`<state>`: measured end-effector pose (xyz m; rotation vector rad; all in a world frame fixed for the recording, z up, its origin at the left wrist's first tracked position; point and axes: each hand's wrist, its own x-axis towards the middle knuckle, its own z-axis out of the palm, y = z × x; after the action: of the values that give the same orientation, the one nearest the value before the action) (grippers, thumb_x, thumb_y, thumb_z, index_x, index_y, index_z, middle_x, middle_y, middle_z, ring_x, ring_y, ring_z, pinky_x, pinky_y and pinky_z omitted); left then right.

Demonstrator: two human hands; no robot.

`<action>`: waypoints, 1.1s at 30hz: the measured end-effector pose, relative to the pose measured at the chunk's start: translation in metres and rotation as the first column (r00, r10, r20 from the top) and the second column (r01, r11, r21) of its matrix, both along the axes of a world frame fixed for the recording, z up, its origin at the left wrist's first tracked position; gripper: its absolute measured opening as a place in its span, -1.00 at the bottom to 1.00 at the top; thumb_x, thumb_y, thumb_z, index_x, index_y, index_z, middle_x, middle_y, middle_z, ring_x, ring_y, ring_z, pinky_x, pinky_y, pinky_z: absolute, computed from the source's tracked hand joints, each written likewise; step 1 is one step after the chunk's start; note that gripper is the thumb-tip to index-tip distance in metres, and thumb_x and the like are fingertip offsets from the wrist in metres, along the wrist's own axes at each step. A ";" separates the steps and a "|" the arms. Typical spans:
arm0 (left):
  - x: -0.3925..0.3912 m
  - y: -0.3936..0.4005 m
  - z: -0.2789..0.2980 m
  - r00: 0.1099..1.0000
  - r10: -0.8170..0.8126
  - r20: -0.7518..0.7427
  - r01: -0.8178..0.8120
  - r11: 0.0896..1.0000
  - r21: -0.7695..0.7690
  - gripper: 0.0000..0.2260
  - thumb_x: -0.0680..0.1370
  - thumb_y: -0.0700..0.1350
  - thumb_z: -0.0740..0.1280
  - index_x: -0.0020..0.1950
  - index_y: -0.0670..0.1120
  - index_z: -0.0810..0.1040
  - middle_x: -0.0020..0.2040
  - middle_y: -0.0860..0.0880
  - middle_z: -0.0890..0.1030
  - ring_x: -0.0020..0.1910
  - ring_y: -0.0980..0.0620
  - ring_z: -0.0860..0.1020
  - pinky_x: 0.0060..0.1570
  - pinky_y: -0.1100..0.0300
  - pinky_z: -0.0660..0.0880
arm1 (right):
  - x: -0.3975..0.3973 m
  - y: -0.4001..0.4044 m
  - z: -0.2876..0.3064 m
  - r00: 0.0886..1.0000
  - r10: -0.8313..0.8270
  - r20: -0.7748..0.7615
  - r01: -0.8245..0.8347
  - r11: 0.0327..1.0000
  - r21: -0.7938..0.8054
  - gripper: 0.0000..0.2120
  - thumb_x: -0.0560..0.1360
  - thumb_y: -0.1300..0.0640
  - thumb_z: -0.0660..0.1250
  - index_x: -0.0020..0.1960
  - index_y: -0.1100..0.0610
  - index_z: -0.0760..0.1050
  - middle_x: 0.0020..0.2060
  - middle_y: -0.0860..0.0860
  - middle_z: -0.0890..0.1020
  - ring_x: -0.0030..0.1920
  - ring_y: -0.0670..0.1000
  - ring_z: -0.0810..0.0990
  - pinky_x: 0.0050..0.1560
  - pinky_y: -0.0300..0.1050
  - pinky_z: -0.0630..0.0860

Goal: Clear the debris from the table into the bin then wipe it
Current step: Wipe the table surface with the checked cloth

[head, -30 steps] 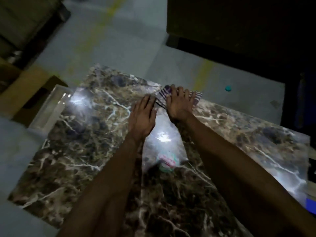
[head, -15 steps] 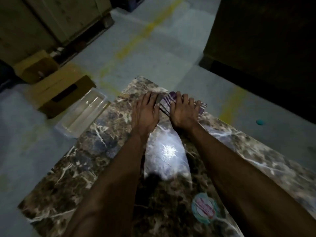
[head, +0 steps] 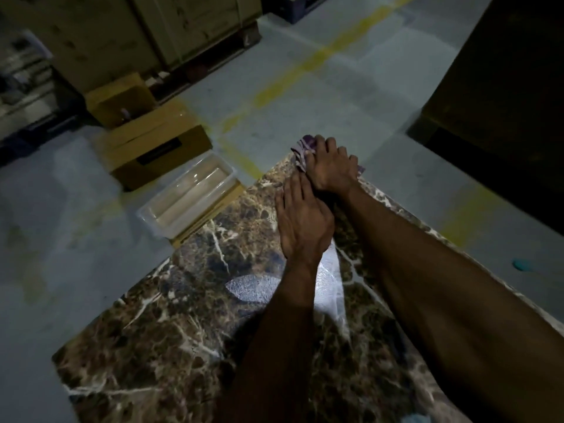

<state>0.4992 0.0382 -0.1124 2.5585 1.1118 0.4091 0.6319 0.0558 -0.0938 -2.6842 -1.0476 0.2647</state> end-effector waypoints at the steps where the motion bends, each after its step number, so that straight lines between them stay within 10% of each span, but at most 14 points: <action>1: 0.000 0.000 0.001 1.000 0.001 0.001 -0.001 1.000 -0.005 -0.45 0.67 -0.01 0.06 0.64 -0.17 0.18 0.64 -0.12 0.22 0.63 -0.09 0.16 0.61 -0.09 0.07 | 0.001 -0.002 0.000 1.000 0.017 -0.004 -0.017 1.000 0.003 -0.47 0.73 -0.13 -0.01 0.60 0.12 0.18 0.45 0.18 0.37 0.37 0.30 0.43 0.32 0.23 0.33; 15: -0.005 -0.010 -0.003 0.971 -0.237 -0.024 0.238 0.966 0.102 -0.50 0.65 -0.01 0.06 0.57 -0.13 0.38 0.56 -0.18 0.37 0.56 -0.16 0.31 0.56 -0.06 0.13 | -0.023 -0.154 -0.003 0.995 -0.063 0.079 0.061 0.998 0.027 -0.52 0.71 -0.11 0.00 0.55 0.08 0.27 0.37 0.13 0.47 0.22 0.27 0.53 0.17 0.16 0.42; 33: -0.036 -0.315 0.008 0.779 -0.627 -0.014 0.627 0.779 0.015 -0.54 0.69 -0.04 0.11 0.57 -0.16 0.37 0.57 -0.22 0.35 0.56 -0.24 0.29 0.52 -0.17 0.27 | -0.063 -0.483 -0.004 0.938 -0.322 0.130 0.324 0.946 0.010 -0.53 0.70 -0.16 -0.05 0.47 0.02 0.36 0.30 0.08 0.54 0.17 0.24 0.53 0.20 0.16 0.40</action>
<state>0.4628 -0.2772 -0.1047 2.7454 0.1938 0.2297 0.5692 -0.4274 -0.0975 -2.8594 -0.6181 0.0327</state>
